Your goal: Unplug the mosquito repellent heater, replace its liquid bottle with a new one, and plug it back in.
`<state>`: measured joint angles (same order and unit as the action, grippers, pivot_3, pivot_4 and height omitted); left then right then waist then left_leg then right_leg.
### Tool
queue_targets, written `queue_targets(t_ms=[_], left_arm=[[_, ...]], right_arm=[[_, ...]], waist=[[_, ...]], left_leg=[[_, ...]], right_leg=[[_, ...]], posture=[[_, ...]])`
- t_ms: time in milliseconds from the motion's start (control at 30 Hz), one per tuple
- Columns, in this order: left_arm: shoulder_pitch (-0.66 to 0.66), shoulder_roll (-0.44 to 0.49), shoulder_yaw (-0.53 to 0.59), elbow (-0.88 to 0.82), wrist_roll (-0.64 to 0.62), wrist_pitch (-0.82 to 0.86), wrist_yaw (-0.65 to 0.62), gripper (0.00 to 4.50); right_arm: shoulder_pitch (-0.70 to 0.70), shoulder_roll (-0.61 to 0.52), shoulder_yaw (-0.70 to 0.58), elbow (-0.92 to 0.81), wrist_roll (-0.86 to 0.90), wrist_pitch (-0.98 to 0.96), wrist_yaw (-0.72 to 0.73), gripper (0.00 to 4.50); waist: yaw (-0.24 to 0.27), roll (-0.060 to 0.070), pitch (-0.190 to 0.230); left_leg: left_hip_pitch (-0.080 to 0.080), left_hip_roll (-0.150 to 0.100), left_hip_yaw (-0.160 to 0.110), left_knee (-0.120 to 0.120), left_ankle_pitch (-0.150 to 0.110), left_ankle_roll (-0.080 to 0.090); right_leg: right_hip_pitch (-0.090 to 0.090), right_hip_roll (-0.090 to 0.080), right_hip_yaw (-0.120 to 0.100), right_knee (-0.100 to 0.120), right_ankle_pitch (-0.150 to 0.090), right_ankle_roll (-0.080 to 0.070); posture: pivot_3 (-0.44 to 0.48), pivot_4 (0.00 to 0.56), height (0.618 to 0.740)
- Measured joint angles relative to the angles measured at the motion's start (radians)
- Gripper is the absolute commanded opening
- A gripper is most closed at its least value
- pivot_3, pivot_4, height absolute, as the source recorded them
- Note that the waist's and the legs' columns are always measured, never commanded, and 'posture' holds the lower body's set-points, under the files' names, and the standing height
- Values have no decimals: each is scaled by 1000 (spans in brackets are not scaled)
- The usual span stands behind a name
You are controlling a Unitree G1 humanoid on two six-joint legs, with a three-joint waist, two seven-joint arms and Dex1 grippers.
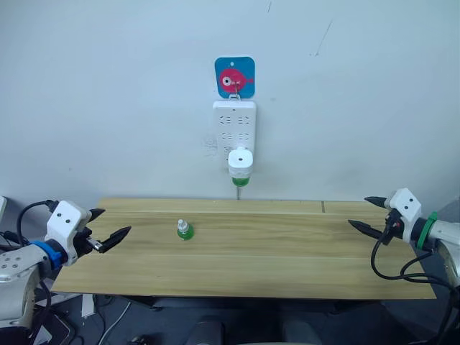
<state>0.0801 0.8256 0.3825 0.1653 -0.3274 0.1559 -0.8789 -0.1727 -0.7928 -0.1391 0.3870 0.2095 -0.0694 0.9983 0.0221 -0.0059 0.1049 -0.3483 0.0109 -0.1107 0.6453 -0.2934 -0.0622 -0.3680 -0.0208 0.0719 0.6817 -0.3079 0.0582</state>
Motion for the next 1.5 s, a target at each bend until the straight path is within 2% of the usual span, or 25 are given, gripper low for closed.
queue_targets(t_ms=[100, 233, 433, 600, 767, 867, 933, 1100, 1500], left_arm=[[-36, -11, -4, -27, -28, 40, -6, 4500], [-119, -22, -15, -74, -75, 111, -8, 4500], [-259, -29, -75, -119, -106, 174, -17, 4500], [-340, -38, -117, -116, -106, 187, -29, 4500], [-422, -78, -162, -105, -106, 216, -28, 4500], [-469, -105, -186, -65, -105, 226, -32, 3933], [-492, -117, -205, -32, -103, 226, -39, 3353], [-578, -157, -232, 62, -76, 205, -31, 3353], [-727, -223, -288, 249, -20, 134, -76, 3353]], right_arm=[[47, 17, -19, -118, 33, 43, -21, 4462], [135, 37, -58, -381, 110, 162, -74, 4462], [238, 78, -113, -848, 306, 467, -245, 4462], [257, 74, -145, -1089, 461, 674, -379, 4462], [211, 55, -152, -1204, 552, 764, -445, 4462], [176, 56, -132, -1244, 590, 801, -492, 4500], [157, 59, -109, -1261, 608, 820, -519, 4500], [135, 72, -69, -1281, 620, 837, -579, 4500], [127, 93, -33, -1330, 648, 852, -679, 4500]], waist=[[-2, 0, 1], [-4, 1, 2], [-34, 2, 11], [-64, -1, 23], [-93, -5, 38], [-110, -6, 53], [-114, -6, 57], [-126, -9, 66], [-133, -11, 101]], left_leg=[[0, 0, -1, 0, 0, 0], [-1, 0, -1, 0, 0, 0], [-2, 0, -2, 0, 0, 0], [-2, 0, -2, 0, 0, 0], [-3, 0, -1, 1, 0, 0], [-4, 0, -2, 1, 0, 0], [-9, 0, -2, 1, 0, 0], [-16, 0, -4, 1, 0, 0], [-17, 0, -5, 2, 0, 0]], right_leg=[[0, 0, 0, 0, 0, 0], [0, 0, -1, 0, 0, 0], [0, 0, 0, 0, 0, 0], [0, 1, 0, -1, 0, 0], [-1, 1, 0, -1, 0, 0], [-2, 1, 0, -1, 0, 0], [-6, 1, -1, -1, 0, 0], [-12, 1, -3, -1, 0, 0], [-12, 0, -4, -1, 0, 0]], posture=[[56, 94, 734], [8, 109, 734], [-56, 126, 734], [-113, 139, 734], [-153, 164, 734], [-173, 177, 734], [-177, 179, 734], [-199, 197, 734], [-226, 225, 734]])
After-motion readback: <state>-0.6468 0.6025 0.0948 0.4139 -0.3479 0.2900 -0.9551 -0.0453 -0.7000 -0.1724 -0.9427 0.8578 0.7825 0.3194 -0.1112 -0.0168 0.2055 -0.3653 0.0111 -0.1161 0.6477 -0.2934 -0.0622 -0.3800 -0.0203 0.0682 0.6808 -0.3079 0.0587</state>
